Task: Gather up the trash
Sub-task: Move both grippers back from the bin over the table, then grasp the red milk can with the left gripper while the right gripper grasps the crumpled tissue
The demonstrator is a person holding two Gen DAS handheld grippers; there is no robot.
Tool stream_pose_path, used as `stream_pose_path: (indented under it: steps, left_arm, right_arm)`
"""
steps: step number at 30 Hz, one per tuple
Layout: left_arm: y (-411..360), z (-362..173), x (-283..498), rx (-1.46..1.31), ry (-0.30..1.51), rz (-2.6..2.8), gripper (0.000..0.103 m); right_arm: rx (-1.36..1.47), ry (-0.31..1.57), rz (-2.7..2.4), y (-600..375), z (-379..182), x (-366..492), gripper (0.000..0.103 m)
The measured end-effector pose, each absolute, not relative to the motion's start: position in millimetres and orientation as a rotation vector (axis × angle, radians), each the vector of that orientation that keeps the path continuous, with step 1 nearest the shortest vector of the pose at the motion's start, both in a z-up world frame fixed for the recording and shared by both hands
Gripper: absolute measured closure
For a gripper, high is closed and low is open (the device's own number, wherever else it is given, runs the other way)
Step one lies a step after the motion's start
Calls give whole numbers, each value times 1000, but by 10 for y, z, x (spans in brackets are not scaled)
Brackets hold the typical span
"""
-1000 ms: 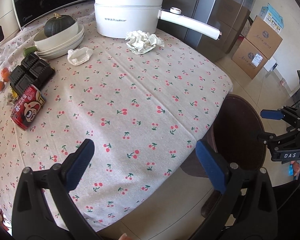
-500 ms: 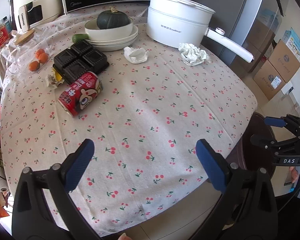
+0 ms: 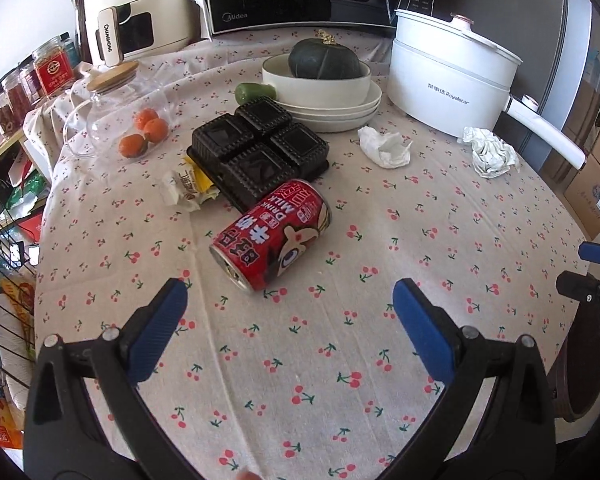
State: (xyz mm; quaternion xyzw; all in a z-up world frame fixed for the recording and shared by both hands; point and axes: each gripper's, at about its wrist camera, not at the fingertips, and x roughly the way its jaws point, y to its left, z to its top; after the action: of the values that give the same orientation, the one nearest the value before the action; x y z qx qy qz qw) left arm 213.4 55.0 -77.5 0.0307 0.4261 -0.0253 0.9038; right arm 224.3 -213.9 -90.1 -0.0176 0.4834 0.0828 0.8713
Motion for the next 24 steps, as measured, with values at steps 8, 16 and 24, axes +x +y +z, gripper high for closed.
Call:
stream_pose_path:
  steps: [8, 16, 24]
  left_arm:
    - [638, -925, 2446, 89, 813, -49, 1]
    - [872, -1073, 2601, 71, 812, -85, 4]
    - [931, -1214, 2668, 56, 871, -187, 13]
  right_arm:
    - [-13, 843, 72, -2427, -1033, 2796, 13]
    - [-18, 851, 49, -2567, -1322, 3409, 13]
    - [18, 894, 70, -2516, -1475, 3849, 13]
